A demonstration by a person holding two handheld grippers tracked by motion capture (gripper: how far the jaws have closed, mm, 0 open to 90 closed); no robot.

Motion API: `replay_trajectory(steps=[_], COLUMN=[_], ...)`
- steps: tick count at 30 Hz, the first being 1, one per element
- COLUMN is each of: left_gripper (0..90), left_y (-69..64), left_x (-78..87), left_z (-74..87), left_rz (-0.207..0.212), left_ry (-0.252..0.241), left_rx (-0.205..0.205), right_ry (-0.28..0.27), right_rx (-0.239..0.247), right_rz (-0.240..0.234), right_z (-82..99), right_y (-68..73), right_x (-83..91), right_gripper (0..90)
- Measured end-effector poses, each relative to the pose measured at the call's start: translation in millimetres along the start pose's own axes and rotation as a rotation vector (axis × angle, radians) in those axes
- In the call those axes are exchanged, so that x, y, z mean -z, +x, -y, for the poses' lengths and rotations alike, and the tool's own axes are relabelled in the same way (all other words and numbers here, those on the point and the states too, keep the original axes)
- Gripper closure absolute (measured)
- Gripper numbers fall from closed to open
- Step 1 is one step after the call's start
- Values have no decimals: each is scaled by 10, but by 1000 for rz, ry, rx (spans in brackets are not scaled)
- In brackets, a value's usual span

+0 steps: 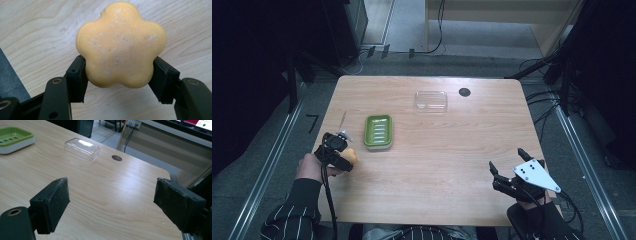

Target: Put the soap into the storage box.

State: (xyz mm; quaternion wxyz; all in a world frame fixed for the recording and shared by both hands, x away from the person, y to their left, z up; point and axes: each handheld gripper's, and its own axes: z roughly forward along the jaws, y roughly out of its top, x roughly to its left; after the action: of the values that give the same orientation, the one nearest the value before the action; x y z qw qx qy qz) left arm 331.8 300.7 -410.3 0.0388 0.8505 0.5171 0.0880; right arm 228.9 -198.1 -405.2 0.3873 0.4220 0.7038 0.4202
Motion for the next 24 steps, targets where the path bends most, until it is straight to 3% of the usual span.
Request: replay_trajectory(steps=[13, 24], left_gripper=[393, 392], left_y=[4, -1], left_x=[43, 89], left_z=[-124, -272], left_rz=[12, -2], left_ry=[-2, -9], left_rx=[-45, -74], right_ry=[1, 2], right_rx=[5, 4], right_rz=[-1, -1], right_z=[-1, -1], right_y=[3, 2], right_x=[-5, -4], right_gripper=[133, 134])
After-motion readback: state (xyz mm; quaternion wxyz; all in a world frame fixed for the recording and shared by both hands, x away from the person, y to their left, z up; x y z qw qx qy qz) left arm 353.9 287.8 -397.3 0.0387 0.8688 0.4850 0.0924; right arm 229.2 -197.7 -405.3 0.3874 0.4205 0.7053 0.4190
